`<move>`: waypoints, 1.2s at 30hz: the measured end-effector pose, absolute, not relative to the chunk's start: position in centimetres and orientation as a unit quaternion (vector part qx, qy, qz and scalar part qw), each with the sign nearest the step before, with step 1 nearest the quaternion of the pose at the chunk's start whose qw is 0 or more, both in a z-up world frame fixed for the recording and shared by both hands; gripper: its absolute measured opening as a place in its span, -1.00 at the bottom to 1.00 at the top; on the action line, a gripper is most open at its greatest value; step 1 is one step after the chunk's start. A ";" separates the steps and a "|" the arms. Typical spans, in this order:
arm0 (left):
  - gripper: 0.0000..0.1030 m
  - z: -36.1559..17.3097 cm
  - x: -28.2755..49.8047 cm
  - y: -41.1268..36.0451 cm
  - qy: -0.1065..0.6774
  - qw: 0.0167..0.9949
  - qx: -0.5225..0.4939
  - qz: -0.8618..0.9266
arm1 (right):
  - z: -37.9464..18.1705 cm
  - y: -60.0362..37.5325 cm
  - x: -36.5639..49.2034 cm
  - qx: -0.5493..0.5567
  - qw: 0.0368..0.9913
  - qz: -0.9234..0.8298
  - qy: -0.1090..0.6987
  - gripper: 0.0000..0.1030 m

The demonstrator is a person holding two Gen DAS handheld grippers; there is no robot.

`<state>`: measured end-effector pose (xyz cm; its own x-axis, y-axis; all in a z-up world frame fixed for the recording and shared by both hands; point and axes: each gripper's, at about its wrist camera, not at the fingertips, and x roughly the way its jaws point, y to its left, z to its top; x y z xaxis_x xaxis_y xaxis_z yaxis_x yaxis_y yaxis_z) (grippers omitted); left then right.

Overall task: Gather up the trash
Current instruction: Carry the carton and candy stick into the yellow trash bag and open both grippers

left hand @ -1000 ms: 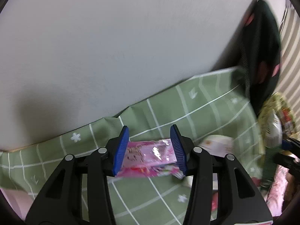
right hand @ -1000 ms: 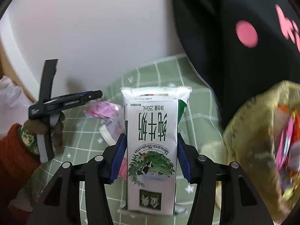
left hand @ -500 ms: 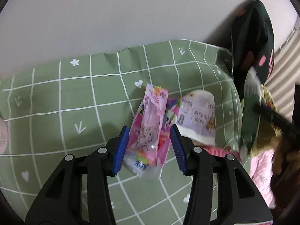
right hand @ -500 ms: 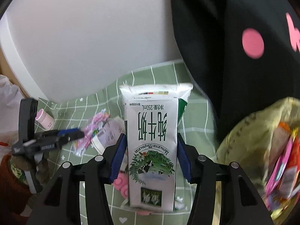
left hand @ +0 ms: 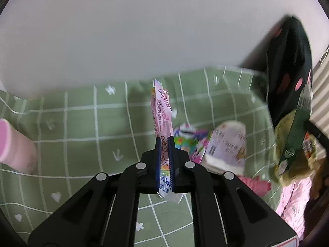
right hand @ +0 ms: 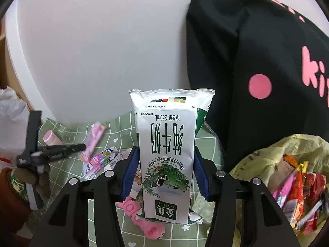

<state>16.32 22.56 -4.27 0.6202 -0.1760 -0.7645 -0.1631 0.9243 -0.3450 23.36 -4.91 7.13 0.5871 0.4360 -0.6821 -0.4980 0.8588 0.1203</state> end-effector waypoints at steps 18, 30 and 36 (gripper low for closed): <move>-0.88 5.6 16.8 14.3 0.349 0.922 -0.140 -0.096 | 12.1 -10.4 19.8 -0.005 0.928 0.218 0.301 -0.06; -0.88 9.2 21.3 -0.4 0.344 0.896 -0.101 -0.261 | 16.9 -21.5 18.2 0.019 0.964 0.122 0.236 -0.06; -0.87 9.4 22.3 -5.6 0.353 0.883 -0.081 -0.299 | 18.1 -24.9 17.5 0.021 0.970 0.103 0.220 -0.06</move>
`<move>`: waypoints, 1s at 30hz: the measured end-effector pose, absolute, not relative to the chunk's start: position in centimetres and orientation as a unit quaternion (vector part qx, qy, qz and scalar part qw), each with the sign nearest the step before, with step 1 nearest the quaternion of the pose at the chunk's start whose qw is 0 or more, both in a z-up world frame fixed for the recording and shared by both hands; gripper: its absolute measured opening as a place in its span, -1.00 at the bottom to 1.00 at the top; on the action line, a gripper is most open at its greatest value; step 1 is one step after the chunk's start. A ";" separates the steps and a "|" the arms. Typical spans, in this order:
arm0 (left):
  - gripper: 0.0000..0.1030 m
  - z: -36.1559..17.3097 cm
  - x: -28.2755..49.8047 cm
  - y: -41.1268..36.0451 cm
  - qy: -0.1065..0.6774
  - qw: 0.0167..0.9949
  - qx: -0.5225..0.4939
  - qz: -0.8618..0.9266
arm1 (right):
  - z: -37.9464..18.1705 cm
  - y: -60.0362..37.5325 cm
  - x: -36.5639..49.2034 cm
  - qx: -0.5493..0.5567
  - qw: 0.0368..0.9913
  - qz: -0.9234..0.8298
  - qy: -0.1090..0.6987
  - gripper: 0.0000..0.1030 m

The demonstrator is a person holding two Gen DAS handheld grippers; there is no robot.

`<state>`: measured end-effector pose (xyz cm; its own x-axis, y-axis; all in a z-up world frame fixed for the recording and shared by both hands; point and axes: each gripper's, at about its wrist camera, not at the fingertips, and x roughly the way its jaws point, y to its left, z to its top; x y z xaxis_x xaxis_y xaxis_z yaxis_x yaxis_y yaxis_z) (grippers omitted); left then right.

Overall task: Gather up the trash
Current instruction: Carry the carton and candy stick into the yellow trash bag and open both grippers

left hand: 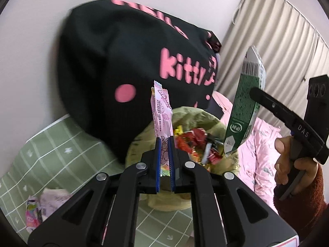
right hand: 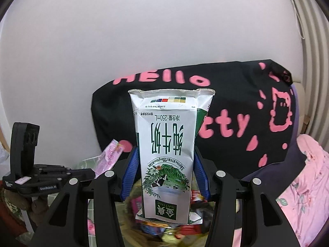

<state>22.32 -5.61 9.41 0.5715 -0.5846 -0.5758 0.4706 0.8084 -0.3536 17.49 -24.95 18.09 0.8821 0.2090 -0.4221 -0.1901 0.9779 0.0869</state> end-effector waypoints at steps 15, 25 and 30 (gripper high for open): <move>-0.87 8.2 23.8 -9.5 0.373 0.869 -0.072 -0.317 | 14.3 -27.9 19.3 0.080 0.961 0.138 0.226 -0.06; -0.87 3.6 25.8 -14.4 0.431 0.845 -0.029 -0.316 | 6.1 -28.7 20.9 0.091 0.926 0.135 0.340 -0.07; -0.87 2.4 26.0 -16.2 0.442 0.839 -0.011 -0.317 | 5.8 -29.0 21.0 0.069 0.927 0.119 0.349 -0.07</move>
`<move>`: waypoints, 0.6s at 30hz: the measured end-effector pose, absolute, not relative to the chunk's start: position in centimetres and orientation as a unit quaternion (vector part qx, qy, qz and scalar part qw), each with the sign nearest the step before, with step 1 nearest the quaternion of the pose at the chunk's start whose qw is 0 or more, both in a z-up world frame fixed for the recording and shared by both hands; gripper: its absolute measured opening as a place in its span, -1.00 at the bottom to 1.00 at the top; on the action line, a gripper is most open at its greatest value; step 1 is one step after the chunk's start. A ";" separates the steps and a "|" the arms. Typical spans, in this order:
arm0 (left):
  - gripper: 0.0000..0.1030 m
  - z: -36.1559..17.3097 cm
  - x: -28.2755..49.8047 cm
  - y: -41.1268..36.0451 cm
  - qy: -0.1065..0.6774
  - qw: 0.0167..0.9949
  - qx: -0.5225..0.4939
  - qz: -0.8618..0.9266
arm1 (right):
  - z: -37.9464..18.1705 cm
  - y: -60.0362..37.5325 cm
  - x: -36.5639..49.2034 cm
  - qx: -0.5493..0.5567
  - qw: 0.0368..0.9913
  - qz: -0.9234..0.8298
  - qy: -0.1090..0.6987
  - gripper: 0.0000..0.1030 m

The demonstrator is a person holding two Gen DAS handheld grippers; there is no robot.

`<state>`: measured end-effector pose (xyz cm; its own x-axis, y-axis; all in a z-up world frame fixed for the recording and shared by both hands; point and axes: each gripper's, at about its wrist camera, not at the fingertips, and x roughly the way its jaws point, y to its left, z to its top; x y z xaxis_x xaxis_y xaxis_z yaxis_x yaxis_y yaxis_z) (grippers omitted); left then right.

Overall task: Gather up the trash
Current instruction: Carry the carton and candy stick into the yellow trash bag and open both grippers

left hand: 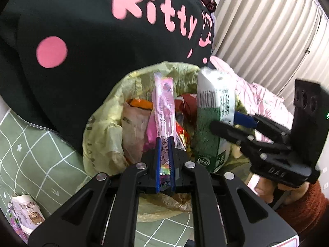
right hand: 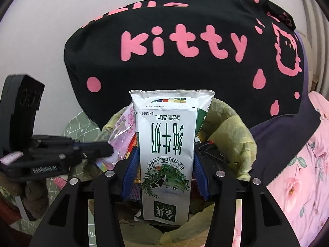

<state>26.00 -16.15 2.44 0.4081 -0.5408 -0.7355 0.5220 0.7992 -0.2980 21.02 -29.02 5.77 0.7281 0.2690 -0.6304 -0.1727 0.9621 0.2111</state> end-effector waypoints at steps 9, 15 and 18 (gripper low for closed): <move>-0.87 2.0 26.3 -16.8 0.443 0.844 0.016 -0.302 | 6.9 -30.3 21.2 0.073 0.929 0.106 0.347 -0.08; -0.87 2.0 26.1 -16.1 0.445 0.845 0.021 -0.296 | 6.8 -29.6 21.7 0.052 0.926 0.107 0.360 -0.07; -0.87 1.9 25.7 -15.5 0.450 0.840 0.015 -0.301 | 6.9 -29.3 21.8 0.050 0.924 0.109 0.362 -0.07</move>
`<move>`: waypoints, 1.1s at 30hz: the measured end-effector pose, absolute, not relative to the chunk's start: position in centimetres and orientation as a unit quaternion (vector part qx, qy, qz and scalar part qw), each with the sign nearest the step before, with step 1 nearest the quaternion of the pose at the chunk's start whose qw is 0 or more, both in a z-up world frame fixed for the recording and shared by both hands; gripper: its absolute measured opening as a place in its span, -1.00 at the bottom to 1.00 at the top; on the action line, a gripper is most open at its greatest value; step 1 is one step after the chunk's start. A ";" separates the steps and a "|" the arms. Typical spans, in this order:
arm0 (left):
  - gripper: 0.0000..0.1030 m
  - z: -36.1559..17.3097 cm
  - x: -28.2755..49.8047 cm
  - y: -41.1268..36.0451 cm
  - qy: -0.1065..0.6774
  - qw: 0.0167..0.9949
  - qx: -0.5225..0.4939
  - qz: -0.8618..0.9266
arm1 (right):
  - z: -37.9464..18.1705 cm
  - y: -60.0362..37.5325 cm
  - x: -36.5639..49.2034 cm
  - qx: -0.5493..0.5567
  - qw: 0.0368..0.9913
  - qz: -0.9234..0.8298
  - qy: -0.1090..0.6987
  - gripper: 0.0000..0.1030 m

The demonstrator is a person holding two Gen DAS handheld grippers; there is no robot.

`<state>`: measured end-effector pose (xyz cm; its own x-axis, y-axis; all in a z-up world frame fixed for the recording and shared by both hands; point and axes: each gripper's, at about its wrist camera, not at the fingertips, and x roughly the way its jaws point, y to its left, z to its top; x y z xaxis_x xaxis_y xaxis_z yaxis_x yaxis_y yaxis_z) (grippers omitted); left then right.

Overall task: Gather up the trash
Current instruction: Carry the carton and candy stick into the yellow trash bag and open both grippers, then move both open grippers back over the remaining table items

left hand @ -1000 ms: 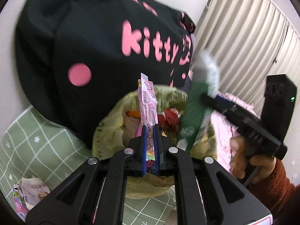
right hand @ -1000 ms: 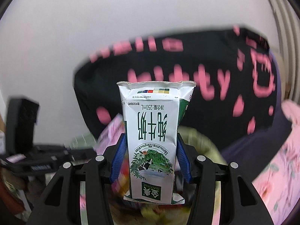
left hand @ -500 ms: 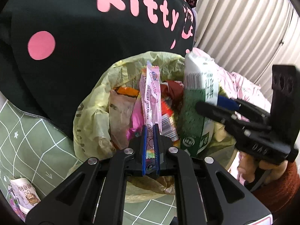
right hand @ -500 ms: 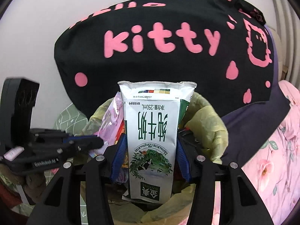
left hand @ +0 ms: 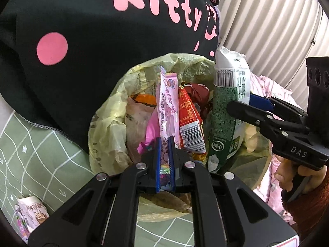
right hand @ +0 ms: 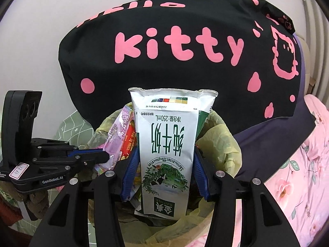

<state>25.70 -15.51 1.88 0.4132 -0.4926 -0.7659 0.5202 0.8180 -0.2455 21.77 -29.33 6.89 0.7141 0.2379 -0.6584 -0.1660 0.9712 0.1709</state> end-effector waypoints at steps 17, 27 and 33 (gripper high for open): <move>-0.78 2.6 25.8 -14.4 0.443 0.835 -0.034 -0.325 | 7.3 -29.8 21.6 0.068 0.921 0.103 0.368 -0.06; -0.29 3.9 23.8 -12.0 0.420 0.853 -0.050 -0.305 | 8.1 -29.8 20.9 0.059 0.931 0.077 0.353 0.05; -0.20 4.8 22.3 -10.2 0.399 0.866 -0.051 -0.298 | 9.4 -29.6 20.4 0.060 0.939 0.065 0.334 0.05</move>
<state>22.25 -10.18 4.78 0.5046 -0.5563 -0.6603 0.4743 0.8176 -0.3264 20.40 -29.62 9.41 0.7687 0.1619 -0.6187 -0.0822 0.9844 0.1555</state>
